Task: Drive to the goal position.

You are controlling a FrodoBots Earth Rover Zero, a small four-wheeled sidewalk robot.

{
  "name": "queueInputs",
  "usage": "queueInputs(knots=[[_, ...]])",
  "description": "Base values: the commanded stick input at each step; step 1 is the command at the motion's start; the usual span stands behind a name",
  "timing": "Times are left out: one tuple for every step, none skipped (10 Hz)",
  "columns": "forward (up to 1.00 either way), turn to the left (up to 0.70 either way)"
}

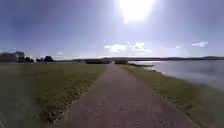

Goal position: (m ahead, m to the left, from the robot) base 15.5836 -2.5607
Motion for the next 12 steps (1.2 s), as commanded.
queueInputs(knots=[[0.7,0.05],[0.7,0.05],[0.7,0.05],[0.7,0.05],[0.7,0.05],[0.7,0.05],[0.7,0.05],[0.7,0.05],[0.7,0.05],[0.7,-0.09],[0.7,0.05],[0.7,0.05]])
